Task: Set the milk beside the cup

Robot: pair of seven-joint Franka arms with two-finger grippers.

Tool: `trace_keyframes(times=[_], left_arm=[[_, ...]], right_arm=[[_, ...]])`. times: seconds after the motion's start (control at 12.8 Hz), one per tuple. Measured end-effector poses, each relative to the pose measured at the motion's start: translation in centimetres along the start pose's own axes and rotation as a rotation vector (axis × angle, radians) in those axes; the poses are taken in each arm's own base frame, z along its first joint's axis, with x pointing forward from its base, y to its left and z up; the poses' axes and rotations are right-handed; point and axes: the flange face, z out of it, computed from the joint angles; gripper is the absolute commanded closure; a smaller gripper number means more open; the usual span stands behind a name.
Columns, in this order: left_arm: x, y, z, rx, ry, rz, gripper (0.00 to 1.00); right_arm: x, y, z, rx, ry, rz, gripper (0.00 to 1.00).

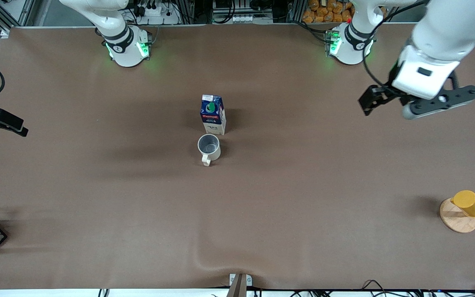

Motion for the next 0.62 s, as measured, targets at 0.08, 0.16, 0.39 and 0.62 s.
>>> trace_keyframes(times=[0.08,0.16,0.39,0.62], left_arm=[[-0.1,-0.8,0.0,0.006,0.000,0.002,0.00],[-0.4,-1.3,-0.1,0.010,0.000,0.006,0.00],[-0.1,-4.2,-0.4,-0.017,-0.018,0.078,0.00],[1.1,-8.1,0.1,-0.047,-0.053,0.148,0.00]], right_arm=[[0.0,0.0,0.0,0.000,0.004,-0.001,0.00],[0.0,0.0,0.0,0.000,0.004,-0.001,0.00],[-0.1,-0.1,-0.2,0.000,0.005,-0.003,0.00],[-0.4,-0.1,-0.7,0.000,0.008,-0.004,0.00]])
